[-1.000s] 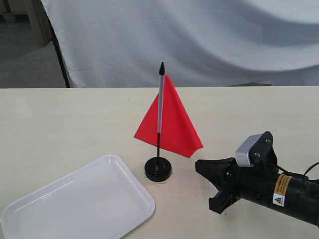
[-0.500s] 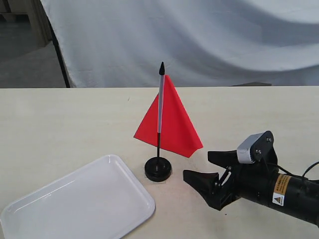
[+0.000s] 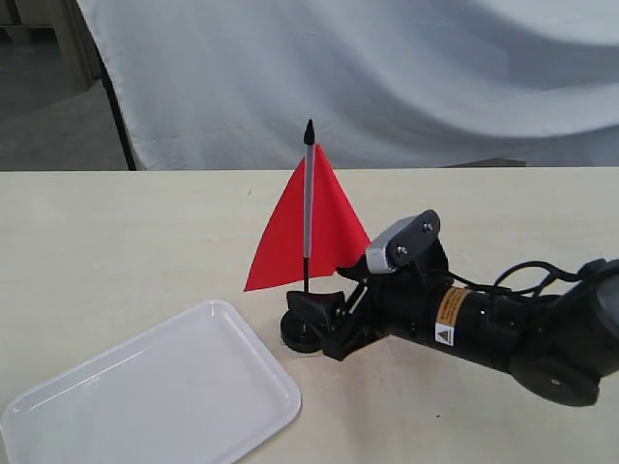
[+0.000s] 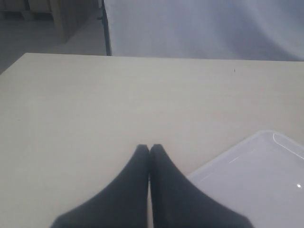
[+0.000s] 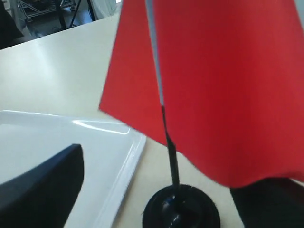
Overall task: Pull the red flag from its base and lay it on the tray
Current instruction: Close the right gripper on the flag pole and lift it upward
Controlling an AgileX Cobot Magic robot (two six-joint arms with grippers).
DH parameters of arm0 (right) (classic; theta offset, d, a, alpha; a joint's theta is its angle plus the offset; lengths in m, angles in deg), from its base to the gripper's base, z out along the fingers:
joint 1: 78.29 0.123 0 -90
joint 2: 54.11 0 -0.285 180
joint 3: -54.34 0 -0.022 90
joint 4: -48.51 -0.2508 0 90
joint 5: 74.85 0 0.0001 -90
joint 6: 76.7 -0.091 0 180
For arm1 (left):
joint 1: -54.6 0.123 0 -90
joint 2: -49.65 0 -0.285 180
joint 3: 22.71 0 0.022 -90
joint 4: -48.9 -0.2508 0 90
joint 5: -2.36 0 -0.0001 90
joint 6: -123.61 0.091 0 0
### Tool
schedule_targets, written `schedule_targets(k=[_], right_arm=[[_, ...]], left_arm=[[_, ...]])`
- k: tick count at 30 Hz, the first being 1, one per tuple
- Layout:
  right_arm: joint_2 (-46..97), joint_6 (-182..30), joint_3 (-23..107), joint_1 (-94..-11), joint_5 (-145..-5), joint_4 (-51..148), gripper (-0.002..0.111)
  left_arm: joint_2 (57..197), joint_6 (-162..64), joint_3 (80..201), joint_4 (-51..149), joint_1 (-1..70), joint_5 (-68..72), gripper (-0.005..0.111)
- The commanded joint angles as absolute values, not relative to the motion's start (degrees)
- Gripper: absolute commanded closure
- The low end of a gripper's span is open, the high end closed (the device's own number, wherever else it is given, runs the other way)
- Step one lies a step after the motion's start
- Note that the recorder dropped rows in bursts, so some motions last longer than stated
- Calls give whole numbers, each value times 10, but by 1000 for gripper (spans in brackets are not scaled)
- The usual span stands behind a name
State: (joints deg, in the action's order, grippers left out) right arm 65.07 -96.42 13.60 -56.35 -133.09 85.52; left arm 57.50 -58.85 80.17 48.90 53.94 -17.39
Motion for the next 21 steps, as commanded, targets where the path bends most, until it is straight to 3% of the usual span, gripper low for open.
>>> schedule_targets(k=[1, 10, 14, 18, 19, 20, 21], right_arm=[[654, -964, 175, -549, -1293, 843, 31], [654, -964, 197, -547, -1300, 840, 31], [668, -964, 197, -547, -1318, 833, 45], [704, -930, 197, -547, -1360, 822, 46], [711, -916, 197, -547, -1369, 822, 57], [715, -908, 197, -547, -1372, 824, 77], [717, -908, 197, -547, -1373, 828, 105]], left_arm=[[574, -588, 801, 489, 536, -172, 107], [574, -588, 801, 489, 536, -172, 107], [574, -588, 801, 489, 536, -172, 107], [574, -588, 801, 489, 536, -172, 107], [574, -588, 801, 489, 536, -172, 107], [574, -588, 801, 489, 536, -172, 107], [574, -588, 801, 489, 536, -172, 107]])
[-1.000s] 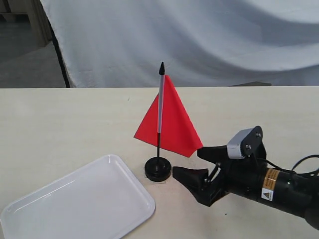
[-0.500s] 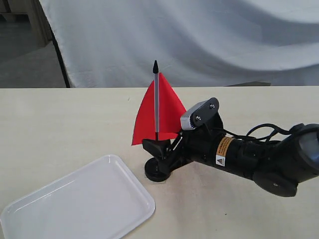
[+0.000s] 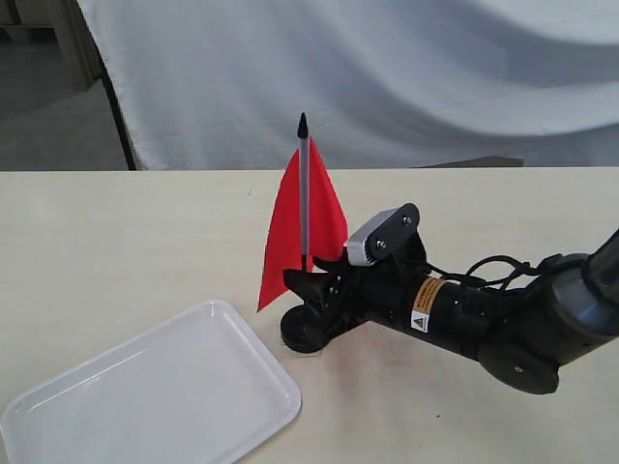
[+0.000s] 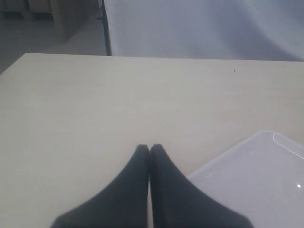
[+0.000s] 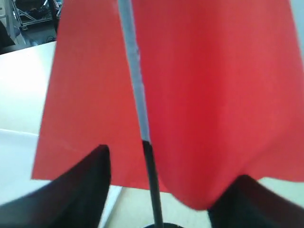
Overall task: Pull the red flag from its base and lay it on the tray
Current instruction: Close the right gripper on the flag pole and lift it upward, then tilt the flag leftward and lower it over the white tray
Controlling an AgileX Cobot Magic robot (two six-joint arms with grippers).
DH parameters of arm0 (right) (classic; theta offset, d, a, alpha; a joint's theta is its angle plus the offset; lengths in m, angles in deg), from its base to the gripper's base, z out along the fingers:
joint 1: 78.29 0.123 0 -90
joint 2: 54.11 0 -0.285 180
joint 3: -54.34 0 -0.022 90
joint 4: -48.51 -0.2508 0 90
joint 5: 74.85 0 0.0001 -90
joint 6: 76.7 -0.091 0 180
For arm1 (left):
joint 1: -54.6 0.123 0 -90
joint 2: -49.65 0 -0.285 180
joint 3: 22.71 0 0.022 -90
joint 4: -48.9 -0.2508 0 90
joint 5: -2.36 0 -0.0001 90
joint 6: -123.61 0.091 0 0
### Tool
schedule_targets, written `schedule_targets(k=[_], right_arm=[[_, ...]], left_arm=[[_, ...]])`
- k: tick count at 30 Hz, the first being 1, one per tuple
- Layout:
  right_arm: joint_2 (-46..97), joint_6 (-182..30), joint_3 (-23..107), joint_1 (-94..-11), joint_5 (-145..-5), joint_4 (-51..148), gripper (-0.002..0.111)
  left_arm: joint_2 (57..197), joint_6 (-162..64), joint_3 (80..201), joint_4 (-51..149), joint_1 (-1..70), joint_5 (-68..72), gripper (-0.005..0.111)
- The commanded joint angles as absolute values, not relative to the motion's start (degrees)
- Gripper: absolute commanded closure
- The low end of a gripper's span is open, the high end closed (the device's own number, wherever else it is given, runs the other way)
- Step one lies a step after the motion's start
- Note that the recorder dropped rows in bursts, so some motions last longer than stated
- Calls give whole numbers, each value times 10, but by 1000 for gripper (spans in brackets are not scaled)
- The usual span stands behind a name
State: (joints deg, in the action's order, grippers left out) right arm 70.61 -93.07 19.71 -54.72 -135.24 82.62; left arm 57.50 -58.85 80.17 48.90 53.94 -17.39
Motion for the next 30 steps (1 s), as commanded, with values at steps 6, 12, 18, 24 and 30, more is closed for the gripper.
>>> schedule_targets(k=[6, 12, 18, 24, 30], right_arm=[[699, -917, 197, -547, -1389, 856, 109], [630, -934, 195, -547, -1376, 906, 109], [542, -886, 201, -510, -1192, 929, 109], [521, -806, 241, -415, -981, 929, 109], [542, -737, 316, -313, -771, 929, 109]], left_arm=[[574, -588, 801, 489, 536, -172, 107], [574, -588, 801, 489, 536, -172, 107], [574, -588, 801, 489, 536, -172, 107], [574, -588, 801, 489, 536, -172, 107], [574, -588, 801, 489, 536, -172, 107]])
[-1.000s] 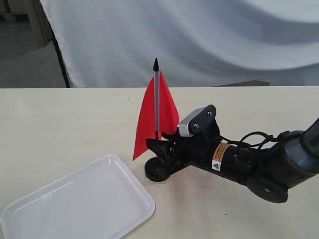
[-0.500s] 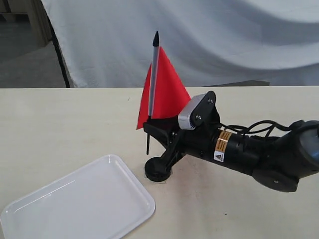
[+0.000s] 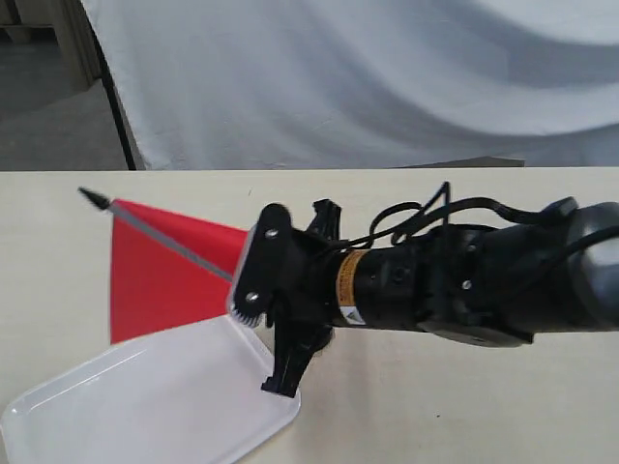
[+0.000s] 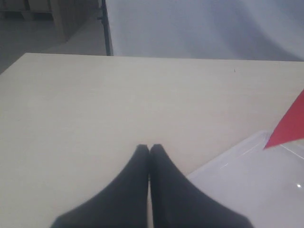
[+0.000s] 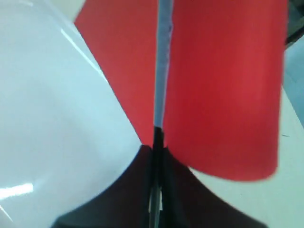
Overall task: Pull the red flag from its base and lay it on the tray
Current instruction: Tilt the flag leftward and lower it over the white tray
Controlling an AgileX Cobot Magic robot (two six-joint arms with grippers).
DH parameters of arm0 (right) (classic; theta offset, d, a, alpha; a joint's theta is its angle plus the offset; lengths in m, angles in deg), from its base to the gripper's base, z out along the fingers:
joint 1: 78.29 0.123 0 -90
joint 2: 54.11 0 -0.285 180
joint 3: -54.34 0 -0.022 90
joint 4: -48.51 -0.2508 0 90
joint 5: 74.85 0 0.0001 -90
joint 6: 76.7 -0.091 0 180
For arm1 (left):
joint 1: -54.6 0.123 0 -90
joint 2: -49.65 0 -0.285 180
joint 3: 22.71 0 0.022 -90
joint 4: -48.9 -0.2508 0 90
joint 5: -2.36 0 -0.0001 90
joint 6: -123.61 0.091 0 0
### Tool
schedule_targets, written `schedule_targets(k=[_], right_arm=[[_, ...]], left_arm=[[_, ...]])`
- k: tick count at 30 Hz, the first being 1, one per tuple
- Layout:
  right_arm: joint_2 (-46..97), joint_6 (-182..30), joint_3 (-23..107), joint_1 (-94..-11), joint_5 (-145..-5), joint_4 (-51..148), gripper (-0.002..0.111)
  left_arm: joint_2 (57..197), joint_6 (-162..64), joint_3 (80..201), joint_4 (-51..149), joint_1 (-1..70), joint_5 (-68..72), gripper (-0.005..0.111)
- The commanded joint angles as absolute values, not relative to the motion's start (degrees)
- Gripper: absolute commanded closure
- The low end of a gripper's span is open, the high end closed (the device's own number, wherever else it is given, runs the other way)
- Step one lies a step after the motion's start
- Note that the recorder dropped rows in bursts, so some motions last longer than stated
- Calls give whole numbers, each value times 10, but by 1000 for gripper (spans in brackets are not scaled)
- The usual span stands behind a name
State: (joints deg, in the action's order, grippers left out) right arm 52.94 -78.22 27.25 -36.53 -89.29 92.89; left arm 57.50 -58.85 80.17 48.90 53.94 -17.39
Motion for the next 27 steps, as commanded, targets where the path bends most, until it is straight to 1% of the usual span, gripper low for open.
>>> schedule_targets(k=[1, 6, 9, 12, 18, 23, 25, 26, 27], right_arm=[[547, -729, 329, -297, -749, 929, 109], [592, -688, 394, -235, -635, 943, 109], [632, -684, 427, -211, -568, 977, 109], [669, -685, 454, -192, -529, 1005, 109], [719, -685, 486, -160, -502, 1028, 109], [727, -686, 490, -156, -503, 1030, 108], [727, -696, 490, -156, -501, 1030, 102], [726, -699, 490, -156, -499, 1030, 98], [726, -701, 490, -156, -496, 1030, 90]], left_arm=[[574, -588, 801, 489, 536, -172, 107], [574, -588, 801, 489, 536, -172, 107], [574, -588, 801, 489, 536, -172, 107], [574, -588, 801, 489, 536, -172, 107], [574, -588, 801, 489, 536, -172, 107], [574, -588, 801, 489, 536, -172, 107], [574, -588, 801, 489, 536, -172, 107], [574, -588, 801, 489, 536, -172, 107], [574, -588, 801, 489, 536, -172, 107]])
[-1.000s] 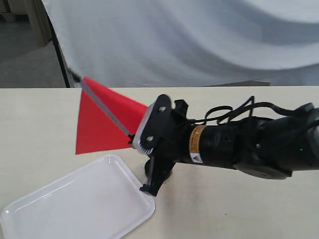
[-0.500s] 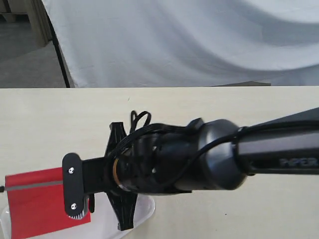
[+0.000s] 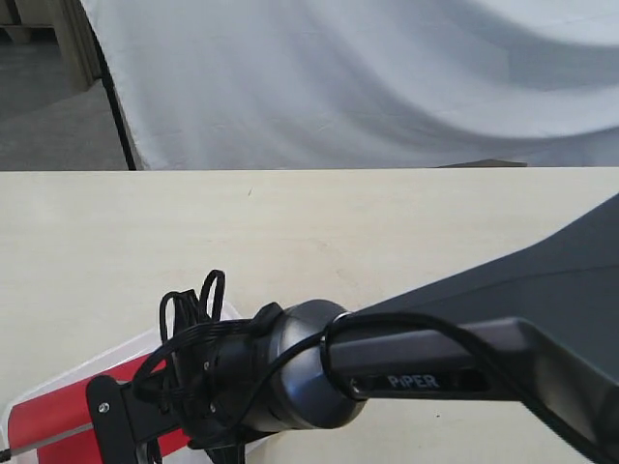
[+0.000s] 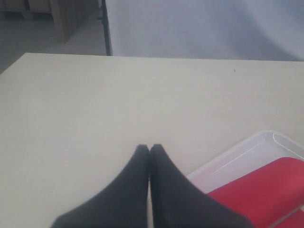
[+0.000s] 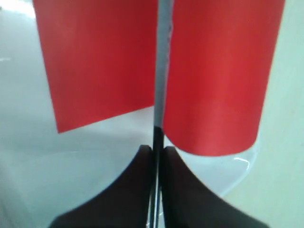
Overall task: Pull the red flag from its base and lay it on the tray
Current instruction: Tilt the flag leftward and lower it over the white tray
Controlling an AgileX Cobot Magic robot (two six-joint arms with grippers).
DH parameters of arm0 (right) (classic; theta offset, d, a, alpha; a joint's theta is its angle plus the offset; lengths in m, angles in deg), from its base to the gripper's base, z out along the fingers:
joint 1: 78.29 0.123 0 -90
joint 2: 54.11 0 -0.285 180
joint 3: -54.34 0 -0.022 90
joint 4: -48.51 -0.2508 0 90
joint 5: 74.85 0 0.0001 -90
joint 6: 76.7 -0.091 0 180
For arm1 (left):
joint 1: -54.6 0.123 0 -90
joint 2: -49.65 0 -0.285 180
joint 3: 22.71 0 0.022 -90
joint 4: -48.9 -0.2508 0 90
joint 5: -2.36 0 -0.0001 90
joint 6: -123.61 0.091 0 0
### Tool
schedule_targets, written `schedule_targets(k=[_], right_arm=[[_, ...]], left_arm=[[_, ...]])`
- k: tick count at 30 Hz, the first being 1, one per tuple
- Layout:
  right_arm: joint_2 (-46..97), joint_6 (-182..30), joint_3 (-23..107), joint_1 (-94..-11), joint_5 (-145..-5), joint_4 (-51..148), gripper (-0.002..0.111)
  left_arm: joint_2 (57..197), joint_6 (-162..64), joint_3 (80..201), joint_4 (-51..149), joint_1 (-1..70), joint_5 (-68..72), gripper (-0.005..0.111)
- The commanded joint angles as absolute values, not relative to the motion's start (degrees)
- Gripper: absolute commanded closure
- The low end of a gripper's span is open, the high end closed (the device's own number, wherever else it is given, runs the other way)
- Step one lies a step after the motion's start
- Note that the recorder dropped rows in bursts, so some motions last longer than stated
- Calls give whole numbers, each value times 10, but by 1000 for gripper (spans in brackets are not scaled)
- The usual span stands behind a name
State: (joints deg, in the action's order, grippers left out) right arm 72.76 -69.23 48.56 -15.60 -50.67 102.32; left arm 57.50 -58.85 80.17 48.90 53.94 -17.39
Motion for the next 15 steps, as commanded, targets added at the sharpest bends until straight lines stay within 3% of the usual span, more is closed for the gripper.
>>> schedule_targets(k=[1, 4, 6, 15], right_arm=[[726, -704, 490, -156, -493, 1030, 81], [726, -712, 490, -154, -483, 1028, 56], [722, -721, 490, -152, -484, 1025, 45], [671, -771, 490, -126, -468, 1024, 44]], left_arm=[[574, -588, 801, 489, 536, -172, 107], [574, -588, 801, 489, 536, -172, 107], [574, -588, 801, 489, 536, -172, 107], [574, -588, 801, 489, 536, -172, 107]])
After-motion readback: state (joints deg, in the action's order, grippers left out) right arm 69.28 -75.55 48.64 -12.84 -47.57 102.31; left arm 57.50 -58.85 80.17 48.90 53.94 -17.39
